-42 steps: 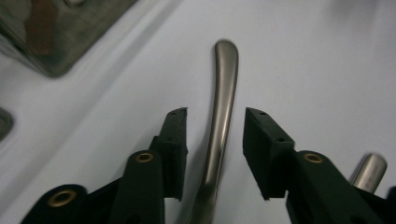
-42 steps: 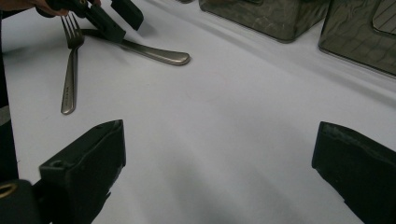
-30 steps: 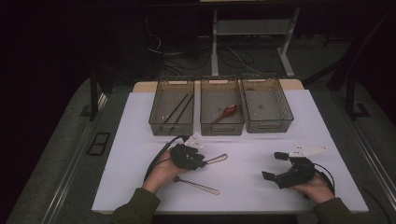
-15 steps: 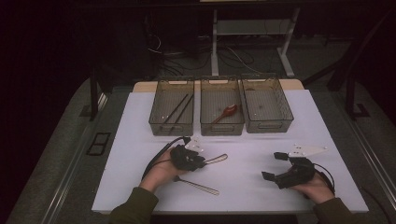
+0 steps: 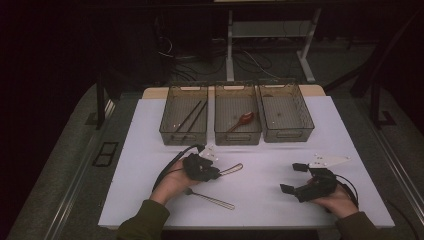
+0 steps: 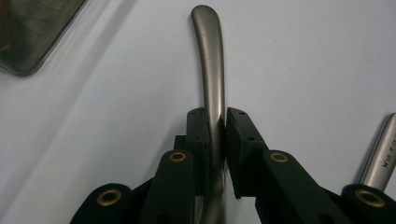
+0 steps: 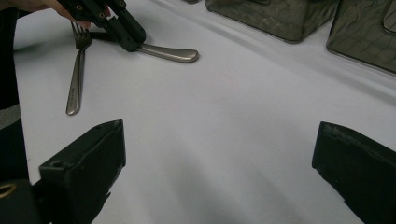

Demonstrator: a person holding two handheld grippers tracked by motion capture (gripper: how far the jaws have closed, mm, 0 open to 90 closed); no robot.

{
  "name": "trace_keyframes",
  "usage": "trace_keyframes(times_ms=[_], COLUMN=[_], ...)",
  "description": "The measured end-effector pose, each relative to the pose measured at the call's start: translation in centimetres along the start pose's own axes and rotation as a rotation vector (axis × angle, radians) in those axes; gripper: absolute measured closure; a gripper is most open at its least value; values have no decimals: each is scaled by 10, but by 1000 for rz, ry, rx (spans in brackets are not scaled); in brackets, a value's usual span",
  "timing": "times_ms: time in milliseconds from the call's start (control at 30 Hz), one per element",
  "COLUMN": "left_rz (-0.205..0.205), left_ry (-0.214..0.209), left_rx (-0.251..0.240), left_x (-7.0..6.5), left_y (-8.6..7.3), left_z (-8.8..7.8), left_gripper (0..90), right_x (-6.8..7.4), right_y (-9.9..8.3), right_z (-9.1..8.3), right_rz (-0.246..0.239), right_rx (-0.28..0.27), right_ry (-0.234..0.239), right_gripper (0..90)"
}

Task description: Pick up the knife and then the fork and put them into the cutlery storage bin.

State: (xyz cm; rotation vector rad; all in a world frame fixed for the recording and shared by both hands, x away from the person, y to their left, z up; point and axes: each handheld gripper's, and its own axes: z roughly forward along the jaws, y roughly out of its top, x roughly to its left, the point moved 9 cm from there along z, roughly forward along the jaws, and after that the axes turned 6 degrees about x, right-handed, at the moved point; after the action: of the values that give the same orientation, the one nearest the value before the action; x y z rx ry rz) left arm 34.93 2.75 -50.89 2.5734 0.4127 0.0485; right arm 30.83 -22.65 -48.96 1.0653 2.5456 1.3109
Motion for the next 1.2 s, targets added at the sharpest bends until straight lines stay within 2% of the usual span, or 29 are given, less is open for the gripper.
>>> trace_keyframes(times_ms=[267, 333, 500, 633, 800, 900, 1000, 1033, 1067, 1100, 1167, 1200], left_rz=[23, 27, 54, 71, 118, 144, 158, 153, 166, 181, 198, 215], left_ry=[-3, -5, -12, -18, -26, -33, -46, -48, -50, -54, -56, -62], left_rx=[2, -10, -2, -4, -7, -1, -12, -25, -26, -22, -24, -21], left_x=[5, 6, 7, 8, 3, -1, -8, -11, -13, -15, -18, -20], left_y=[9, 12, 20, 28, 39, 45, 52, 56, 58, 60, 63, 65], left_z=[-3, -5, -7, -8, -10, -11, -14, -14, -15, -16, -17, -18], left_gripper=[794, 793, 794, 794, 793, 794, 794, 794, 793, 793, 793, 793], right_x=[1, 1, 5, 9, 13, 16, 21, 23, 24, 23, 26, 27], right_y=[1, 3, 9, 16, 30, 38, 47, 51, 54, 58, 66, 70], right_z=[-1, -1, -3, -3, 2, 10, 19, 22, 25, 28, 32, 34], right_rz=[5, -3, -25, -60, -135, -189, -258, -272, -299, -355, -388, -407], right_rx=[6, 5, 20, 38, 81, 143, 208, 228, 249, 272, 299, 312], right_ry=[15, 18, 40, 60, 76, 110, 158, 171, 181, 177, 185, 187], right_gripper=[22, 21, 21, 21, 22, 22, 75, 76, 76, 77, 78, 121])
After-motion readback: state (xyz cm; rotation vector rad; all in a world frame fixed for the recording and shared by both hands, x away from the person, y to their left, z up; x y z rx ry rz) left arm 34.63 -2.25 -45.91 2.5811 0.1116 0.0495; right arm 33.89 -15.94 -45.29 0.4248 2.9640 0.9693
